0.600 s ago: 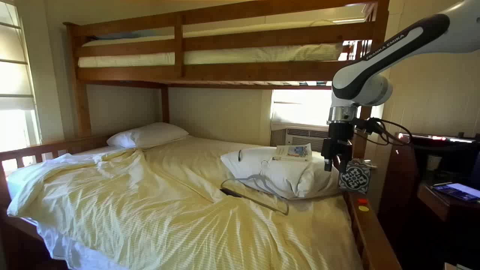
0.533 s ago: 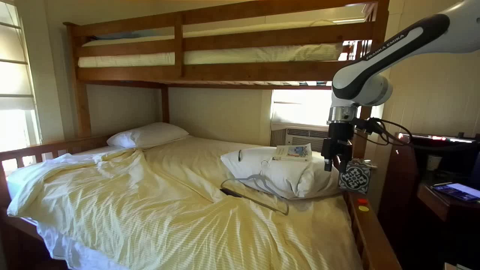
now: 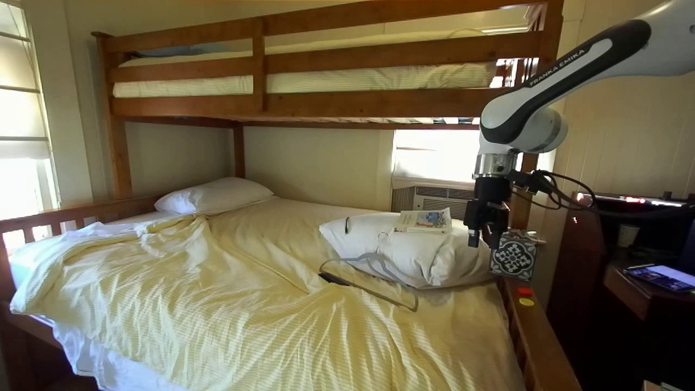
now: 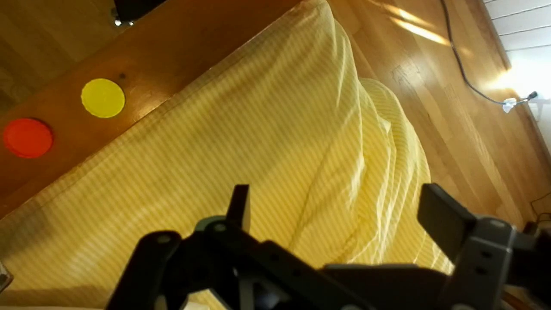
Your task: Put the black object on the white book
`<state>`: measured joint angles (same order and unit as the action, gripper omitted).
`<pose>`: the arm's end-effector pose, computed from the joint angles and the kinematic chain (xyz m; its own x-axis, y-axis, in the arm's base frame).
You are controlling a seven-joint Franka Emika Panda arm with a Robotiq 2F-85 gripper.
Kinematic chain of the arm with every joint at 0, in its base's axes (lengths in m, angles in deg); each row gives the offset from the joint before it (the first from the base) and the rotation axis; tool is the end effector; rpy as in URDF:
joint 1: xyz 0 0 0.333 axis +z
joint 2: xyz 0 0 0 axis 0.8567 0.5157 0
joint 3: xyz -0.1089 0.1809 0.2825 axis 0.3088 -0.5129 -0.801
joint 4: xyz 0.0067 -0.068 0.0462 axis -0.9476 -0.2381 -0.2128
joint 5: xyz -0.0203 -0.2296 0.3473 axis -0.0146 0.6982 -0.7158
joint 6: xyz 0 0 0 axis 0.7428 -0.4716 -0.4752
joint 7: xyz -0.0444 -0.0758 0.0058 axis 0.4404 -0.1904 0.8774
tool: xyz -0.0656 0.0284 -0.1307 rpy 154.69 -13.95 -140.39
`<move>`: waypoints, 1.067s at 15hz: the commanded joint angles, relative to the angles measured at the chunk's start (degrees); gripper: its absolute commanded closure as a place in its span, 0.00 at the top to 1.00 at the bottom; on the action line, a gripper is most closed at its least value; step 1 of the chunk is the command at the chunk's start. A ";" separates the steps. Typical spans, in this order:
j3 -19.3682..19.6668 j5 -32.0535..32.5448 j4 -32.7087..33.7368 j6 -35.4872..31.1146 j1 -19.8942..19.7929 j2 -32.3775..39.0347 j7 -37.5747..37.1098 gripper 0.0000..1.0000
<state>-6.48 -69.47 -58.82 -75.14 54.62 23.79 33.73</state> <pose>0.4335 -0.1302 0.3754 0.9766 -0.1753 -0.1249 -0.1988 -0.9570 -0.2113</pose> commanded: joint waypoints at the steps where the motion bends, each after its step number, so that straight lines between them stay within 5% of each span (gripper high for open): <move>1: -2.29 2.06 4.67 -3.14 -0.64 4.00 2.01 1.00; 8: -4.36 12.43 19.06 -7.06 -1.12 15.33 6.11 1.00; 15: -5.54 10.77 36.26 -3.09 -3.03 29.33 11.93 1.00; 16: -5.86 11.06 30.04 -6.47 -2.96 25.11 11.24 1.00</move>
<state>-10.66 -58.83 -28.78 -81.73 53.23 49.04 45.24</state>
